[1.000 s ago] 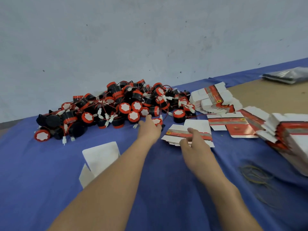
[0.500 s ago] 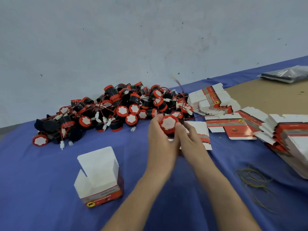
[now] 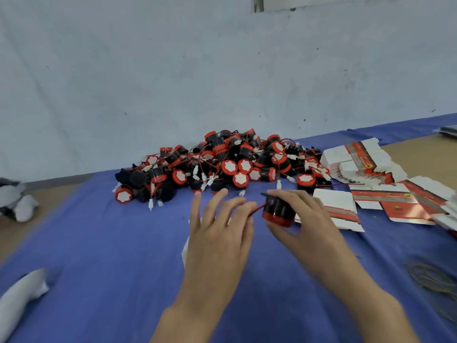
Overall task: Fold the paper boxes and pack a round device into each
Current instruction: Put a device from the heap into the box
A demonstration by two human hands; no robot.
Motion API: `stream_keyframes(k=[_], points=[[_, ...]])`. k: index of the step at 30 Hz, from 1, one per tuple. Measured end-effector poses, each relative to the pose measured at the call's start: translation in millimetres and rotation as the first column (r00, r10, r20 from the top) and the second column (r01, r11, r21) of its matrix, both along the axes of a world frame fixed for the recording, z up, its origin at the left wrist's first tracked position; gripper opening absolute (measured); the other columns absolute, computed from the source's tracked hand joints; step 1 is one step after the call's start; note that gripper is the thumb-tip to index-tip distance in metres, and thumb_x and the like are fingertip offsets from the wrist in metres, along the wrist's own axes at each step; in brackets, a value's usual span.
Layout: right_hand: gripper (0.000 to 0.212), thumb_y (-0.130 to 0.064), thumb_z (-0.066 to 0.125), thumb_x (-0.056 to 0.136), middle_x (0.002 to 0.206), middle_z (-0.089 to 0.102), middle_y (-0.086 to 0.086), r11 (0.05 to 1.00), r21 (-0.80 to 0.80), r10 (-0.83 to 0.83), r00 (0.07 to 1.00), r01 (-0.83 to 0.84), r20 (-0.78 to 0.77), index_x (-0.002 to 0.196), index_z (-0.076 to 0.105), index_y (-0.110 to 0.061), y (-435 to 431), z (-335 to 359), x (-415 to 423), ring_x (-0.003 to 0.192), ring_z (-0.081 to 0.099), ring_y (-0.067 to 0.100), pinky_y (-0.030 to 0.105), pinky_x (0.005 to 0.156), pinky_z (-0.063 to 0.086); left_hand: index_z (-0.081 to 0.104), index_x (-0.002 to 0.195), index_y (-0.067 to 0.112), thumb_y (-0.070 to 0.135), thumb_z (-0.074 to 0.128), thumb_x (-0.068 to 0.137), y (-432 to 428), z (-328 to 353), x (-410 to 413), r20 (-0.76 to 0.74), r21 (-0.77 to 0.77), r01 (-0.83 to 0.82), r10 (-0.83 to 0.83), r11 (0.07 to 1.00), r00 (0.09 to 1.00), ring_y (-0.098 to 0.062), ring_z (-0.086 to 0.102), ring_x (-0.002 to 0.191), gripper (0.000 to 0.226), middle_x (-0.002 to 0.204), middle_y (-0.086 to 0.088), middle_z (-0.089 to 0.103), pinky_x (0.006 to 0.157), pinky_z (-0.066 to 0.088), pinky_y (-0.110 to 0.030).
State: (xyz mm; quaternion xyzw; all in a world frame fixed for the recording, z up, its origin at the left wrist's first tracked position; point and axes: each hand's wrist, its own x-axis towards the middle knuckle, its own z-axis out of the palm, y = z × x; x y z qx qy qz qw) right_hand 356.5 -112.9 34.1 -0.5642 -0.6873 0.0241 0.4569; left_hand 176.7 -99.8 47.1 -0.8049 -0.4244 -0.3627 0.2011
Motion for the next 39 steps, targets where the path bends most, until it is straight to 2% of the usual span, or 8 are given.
stream_keyframes(k=[3,8,13,23,27,30,34,39], points=[[0.05,-0.035,0.073,0.085,0.122,0.044,-0.032,0.994,-0.022,0.109,0.992,-0.11,-0.063,0.126,0.049,-0.051,-3.7,6.8,-8.9,0.113,0.05,-0.003,0.007,0.091,0.04,0.068,0.12,0.023,0.032,0.04,0.102,-1.6,2.0,-18.2,0.053,-0.017,0.058,-0.057,0.998,0.997,-0.012,0.066,0.102,0.034,0.1,0.012,0.07,0.111,0.037,-0.046],[0.049,-0.039,0.081,0.08,0.118,0.061,-0.025,0.971,-0.019,0.228,0.945,-0.239,-0.233,0.116,0.052,-0.054,-9.3,18.5,-26.7,0.113,0.059,-0.002,0.007,0.09,0.041,0.047,0.118,0.052,0.053,0.033,0.101,-9.9,21.0,-27.3,0.501,-0.253,0.288,-0.13,0.924,0.856,-0.006,0.06,0.081,0.022,0.087,0.022,0.064,0.07,0.046,-0.024],[0.058,-0.073,0.075,0.065,0.114,0.069,-0.021,0.946,0.055,0.311,0.843,-0.32,-0.439,0.118,0.059,-0.057,-12.6,32.3,-40.0,0.105,0.064,0.004,0.01,0.084,0.047,0.055,0.102,0.045,0.041,0.049,0.101,-7.8,35.9,-35.1,0.614,-0.14,0.375,-0.216,0.917,0.759,-0.002,0.055,0.063,0.007,0.078,0.024,0.06,0.052,0.037,-0.01],[0.073,-0.051,0.094,0.056,0.113,0.072,0.001,0.864,0.239,0.374,0.247,-0.444,-0.894,0.12,0.073,-0.022,-5.2,25.4,-71.7,0.112,0.069,0.016,0.021,0.087,0.055,0.055,0.109,0.051,0.037,0.043,0.101,-14.9,28.9,-33.3,0.759,-0.137,0.477,-0.218,0.868,0.614,-0.01,0.063,0.078,0.02,0.091,0.023,0.062,0.063,0.049,-0.017],[0.043,-0.029,0.07,0.084,0.126,0.07,0.009,0.82,0.297,0.365,0.048,-0.489,-0.93,0.122,0.07,-0.01,-8.0,19.6,-83.7,0.117,0.067,0.019,0.022,0.087,0.055,0.056,0.111,0.04,0.037,0.046,0.101,-17.2,22.3,-31.3,0.831,-0.157,0.542,-0.186,0.826,0.524,-0.016,0.066,0.078,0.014,0.095,0.013,0.065,0.066,0.057,-0.04],[0.057,-0.029,0.066,0.082,0.128,0.069,0.011,0.815,0.294,0.332,-0.014,-0.499,-0.943,0.133,0.059,-0.003,-9.2,18.0,-92.2,0.116,0.068,0.021,0.03,0.096,0.055,0.053,0.121,0.036,0.042,0.05,0.1,-19.5,19.4,-30.9,0.844,-0.195,0.601,-0.179,0.775,0.505,-0.011,0.067,0.098,0.022,0.112,0.011,0.065,0.077,0.057,-0.03],[0.047,-0.026,0.067,0.079,0.12,0.072,0.01,0.841,0.285,0.338,0.036,-0.459,-0.94,0.121,0.062,-0.005,-4.8,19.6,-104.7,0.112,0.07,0.025,0.033,0.089,0.059,0.055,0.122,0.032,0.033,0.06,0.098,-16.4,25.1,-36.2,0.886,-0.173,0.656,-0.175,0.735,0.43,-0.005,0.066,0.103,0.024,0.114,0.015,0.068,0.078,0.056,-0.021],[0.056,-0.068,0.062,0.083,0.128,0.066,-0.021,0.939,0.067,0.252,0.543,-0.337,-0.801,0.131,0.056,-0.04,-9.2,13.5,-108.6,0.121,0.061,0.003,0.03,0.093,0.05,0.063,0.119,0.035,0.033,0.062,0.096,-2.4,48.4,-74.1,0.916,-0.146,0.591,-0.117,0.793,0.383,-0.005,0.067,0.103,0.023,0.11,0.014,0.071,0.086,0.055,-0.022]])
